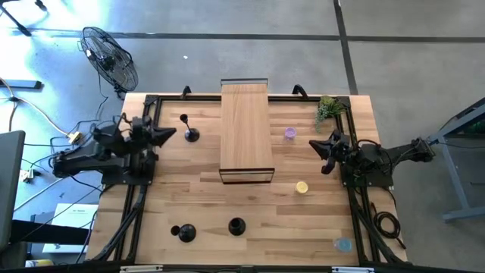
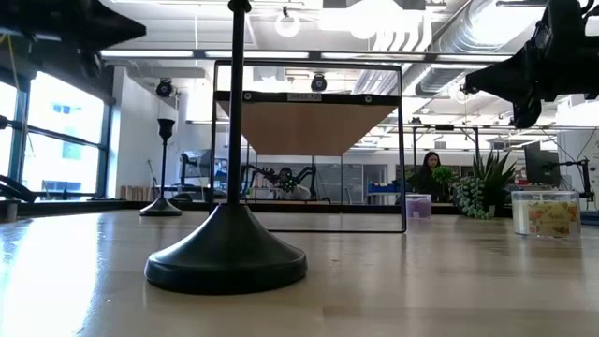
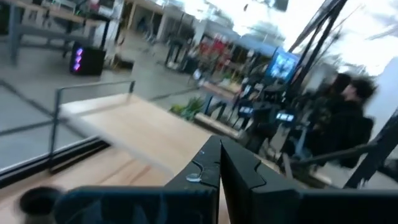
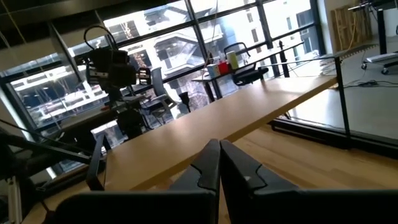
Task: Pick & Place candle stick holders
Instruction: Put the top candle holder on the shelf
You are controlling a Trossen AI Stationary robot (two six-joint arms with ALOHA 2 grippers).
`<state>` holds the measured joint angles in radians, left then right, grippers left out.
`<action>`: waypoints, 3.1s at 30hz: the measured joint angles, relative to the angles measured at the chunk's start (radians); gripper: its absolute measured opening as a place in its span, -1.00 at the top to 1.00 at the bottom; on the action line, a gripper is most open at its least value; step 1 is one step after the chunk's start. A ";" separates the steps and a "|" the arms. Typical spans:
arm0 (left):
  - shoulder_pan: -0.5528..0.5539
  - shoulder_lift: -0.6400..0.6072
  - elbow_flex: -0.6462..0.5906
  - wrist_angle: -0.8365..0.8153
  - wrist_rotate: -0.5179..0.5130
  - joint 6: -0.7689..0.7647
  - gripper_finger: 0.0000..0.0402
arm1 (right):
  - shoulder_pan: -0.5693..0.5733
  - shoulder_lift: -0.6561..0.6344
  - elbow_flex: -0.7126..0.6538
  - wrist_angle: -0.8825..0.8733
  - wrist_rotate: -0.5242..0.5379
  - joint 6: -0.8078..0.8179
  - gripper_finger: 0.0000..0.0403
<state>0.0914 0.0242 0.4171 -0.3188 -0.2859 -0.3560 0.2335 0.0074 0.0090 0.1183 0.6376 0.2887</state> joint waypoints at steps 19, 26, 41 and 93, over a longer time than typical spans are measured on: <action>0.000 0.159 0.278 -0.234 -0.207 -0.019 0.18 | 0.000 0.000 0.000 0.006 -0.020 0.027 0.97; 0.000 0.163 0.278 -0.227 -0.366 -0.085 -0.02 | 0.000 0.000 0.000 0.005 0.005 0.026 0.91; 0.000 0.163 0.278 -0.287 -0.386 0.347 -0.01 | 0.000 0.000 0.031 0.008 0.045 0.010 0.68; 0.670 1.167 1.439 -1.254 0.136 0.031 -0.01 | 0.000 0.039 0.215 -0.041 0.074 -0.192 0.66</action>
<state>0.7609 1.1910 1.8557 -1.5726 -0.1498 -0.3252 0.2333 0.0460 0.2241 0.0776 0.7114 0.0970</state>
